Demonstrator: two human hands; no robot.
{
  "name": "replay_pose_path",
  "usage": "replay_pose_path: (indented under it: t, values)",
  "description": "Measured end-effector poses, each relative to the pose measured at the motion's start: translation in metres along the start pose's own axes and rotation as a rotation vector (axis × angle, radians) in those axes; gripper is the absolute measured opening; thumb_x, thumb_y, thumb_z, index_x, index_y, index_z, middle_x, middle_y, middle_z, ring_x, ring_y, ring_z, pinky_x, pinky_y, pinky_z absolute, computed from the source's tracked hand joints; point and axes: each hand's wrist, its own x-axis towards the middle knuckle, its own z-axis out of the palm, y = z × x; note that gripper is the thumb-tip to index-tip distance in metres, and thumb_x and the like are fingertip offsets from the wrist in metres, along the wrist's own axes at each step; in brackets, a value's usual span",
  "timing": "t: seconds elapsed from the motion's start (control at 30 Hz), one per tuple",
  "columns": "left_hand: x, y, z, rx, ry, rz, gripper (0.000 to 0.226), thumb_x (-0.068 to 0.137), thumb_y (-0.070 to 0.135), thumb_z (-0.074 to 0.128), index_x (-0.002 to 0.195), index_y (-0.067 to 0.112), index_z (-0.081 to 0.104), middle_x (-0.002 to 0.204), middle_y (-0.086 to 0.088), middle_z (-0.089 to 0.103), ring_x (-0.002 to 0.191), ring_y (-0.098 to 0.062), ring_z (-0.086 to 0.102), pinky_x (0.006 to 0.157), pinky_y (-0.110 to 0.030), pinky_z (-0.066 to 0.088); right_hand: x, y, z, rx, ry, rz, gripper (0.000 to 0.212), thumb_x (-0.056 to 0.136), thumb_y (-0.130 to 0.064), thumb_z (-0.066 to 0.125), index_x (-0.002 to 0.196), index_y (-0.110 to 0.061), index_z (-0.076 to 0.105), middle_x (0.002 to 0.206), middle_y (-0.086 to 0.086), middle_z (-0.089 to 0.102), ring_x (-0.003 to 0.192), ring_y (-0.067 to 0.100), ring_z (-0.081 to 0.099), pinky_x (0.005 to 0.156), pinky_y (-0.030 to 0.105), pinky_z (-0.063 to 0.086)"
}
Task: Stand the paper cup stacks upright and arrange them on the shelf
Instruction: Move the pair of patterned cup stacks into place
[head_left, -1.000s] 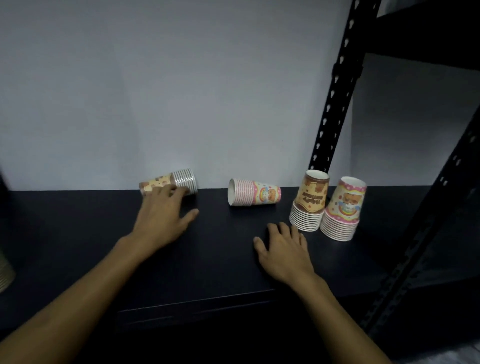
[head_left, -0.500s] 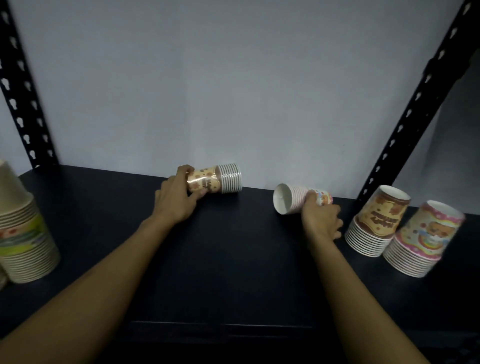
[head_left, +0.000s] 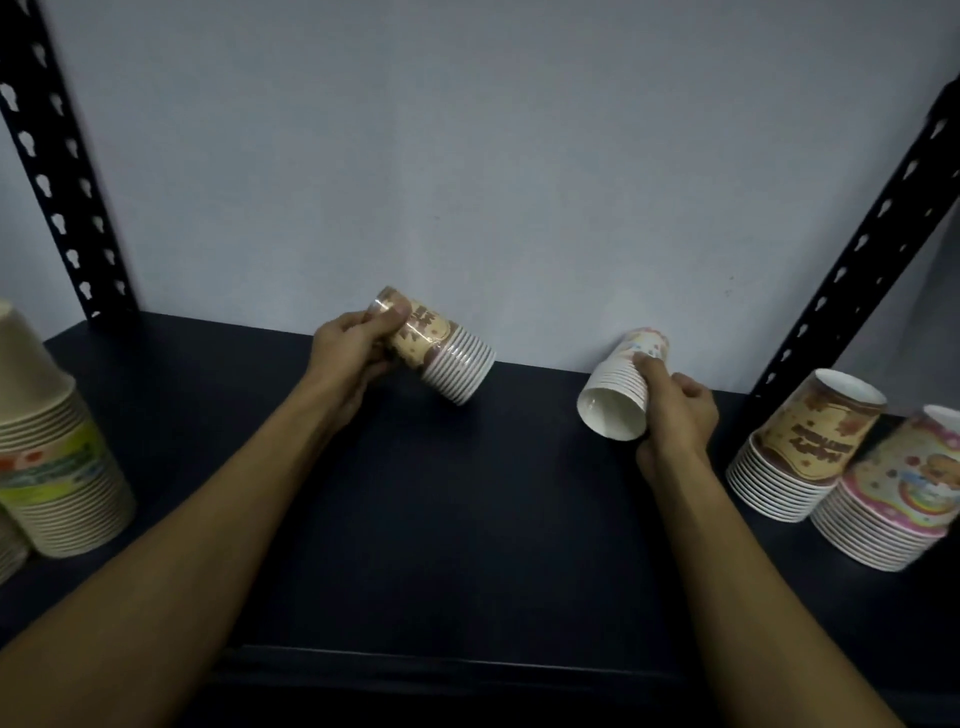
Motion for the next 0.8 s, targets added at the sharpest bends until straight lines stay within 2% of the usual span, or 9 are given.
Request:
replay_pose_path:
  t: [0.07, 0.13, 0.23, 0.3, 0.43, 0.53, 0.63, 0.7, 0.8]
  values:
    - [-0.008, 0.005, 0.007, -0.015, -0.021, 0.074, 0.045, 0.086, 0.024, 0.079, 0.123, 0.006, 0.062, 0.119, -0.016, 0.071, 0.101, -0.026, 0.074, 0.077, -0.034, 0.061, -0.006, -0.003, 0.001, 0.047, -0.057, -0.022, 0.072, 0.078, -0.018, 0.086, 0.14, -0.013, 0.048, 0.129, 0.005, 0.062, 0.093, 0.013, 0.068, 0.081, 0.037, 0.061]
    - [-0.018, 0.008, 0.014, 0.124, -0.029, 0.228, 0.046, 0.085, 0.024, 0.081, 0.125, 0.01, 0.063, 0.118, -0.01, 0.071, 0.101, -0.021, 0.074, 0.078, -0.031, 0.061, -0.012, -0.004, 0.002, -0.01, -0.137, -0.124, 0.08, 0.079, -0.013, 0.086, 0.146, -0.013, 0.043, 0.138, 0.002, 0.061, 0.103, 0.011, 0.069, 0.091, 0.035, 0.06]
    - [-0.032, 0.01, 0.021, 0.45, -0.085, 0.522, 0.048, 0.082, 0.031, 0.082, 0.125, 0.019, 0.064, 0.119, 0.004, 0.07, 0.106, -0.012, 0.069, 0.086, -0.027, 0.058, -0.018, 0.002, 0.009, -0.119, -0.305, -0.273, 0.091, 0.079, -0.007, 0.085, 0.154, -0.015, 0.035, 0.143, -0.003, 0.057, 0.117, 0.01, 0.067, 0.097, 0.029, 0.057]
    - [-0.043, 0.009, 0.028, 0.535, -0.136, 0.575, 0.052, 0.081, 0.037, 0.083, 0.127, 0.026, 0.062, 0.121, 0.01, 0.068, 0.108, -0.01, 0.066, 0.086, -0.028, 0.058, -0.02, 0.008, 0.014, -0.169, -0.377, -0.312, 0.091, 0.077, -0.006, 0.087, 0.152, -0.014, 0.038, 0.142, -0.002, 0.057, 0.115, 0.007, 0.068, 0.097, 0.029, 0.057]
    - [-0.058, -0.005, 0.049, 0.616, -0.264, 0.55, 0.064, 0.082, 0.043, 0.081, 0.138, 0.036, 0.051, 0.124, 0.009, 0.064, 0.111, -0.007, 0.063, 0.089, -0.031, 0.06, -0.022, 0.021, 0.015, -0.239, -0.509, -0.264, 0.056, 0.074, -0.01, 0.089, 0.125, -0.009, 0.065, 0.113, -0.002, 0.076, 0.098, 0.007, 0.075, 0.094, 0.033, 0.059]
    - [-0.055, -0.009, 0.048, 0.666, -0.32, 0.4, 0.088, 0.074, 0.056, 0.082, 0.146, 0.042, 0.034, 0.124, 0.0, 0.065, 0.113, -0.014, 0.065, 0.099, -0.036, 0.054, -0.023, 0.024, 0.01, -0.295, -0.634, -0.214, 0.053, 0.075, -0.013, 0.089, 0.123, -0.012, 0.066, 0.116, -0.001, 0.076, 0.106, 0.013, 0.074, 0.099, 0.037, 0.058]
    - [-0.051, -0.008, 0.032, 0.721, -0.519, 0.173, 0.105, 0.076, 0.031, 0.088, 0.157, 0.031, 0.021, 0.137, 0.004, 0.06, 0.124, -0.01, 0.06, 0.11, -0.034, 0.045, -0.023, 0.02, 0.007, -0.268, -0.733, -0.14, 0.051, 0.077, -0.011, 0.085, 0.124, -0.013, 0.064, 0.119, 0.001, 0.076, 0.111, 0.017, 0.073, 0.102, 0.04, 0.055]
    - [-0.048, -0.009, 0.024, 0.708, -0.589, 0.096, 0.1, 0.078, 0.015, 0.086, 0.157, 0.021, 0.026, 0.144, 0.004, 0.058, 0.129, -0.01, 0.059, 0.115, -0.038, 0.043, -0.022, 0.017, 0.006, -0.262, -0.783, -0.107, 0.048, 0.08, -0.004, 0.08, 0.124, -0.013, 0.064, 0.121, 0.002, 0.076, 0.113, 0.017, 0.072, 0.105, 0.04, 0.053]
    - [-0.043, -0.01, 0.021, 0.701, -0.57, 0.099, 0.087, 0.08, 0.008, 0.084, 0.151, 0.016, 0.036, 0.142, 0.003, 0.06, 0.128, -0.009, 0.06, 0.113, -0.037, 0.045, -0.018, 0.017, 0.003, -0.289, -0.814, -0.09, 0.047, 0.08, 0.001, 0.079, 0.121, -0.017, 0.064, 0.12, 0.0, 0.076, 0.112, 0.015, 0.072, 0.105, 0.039, 0.053]
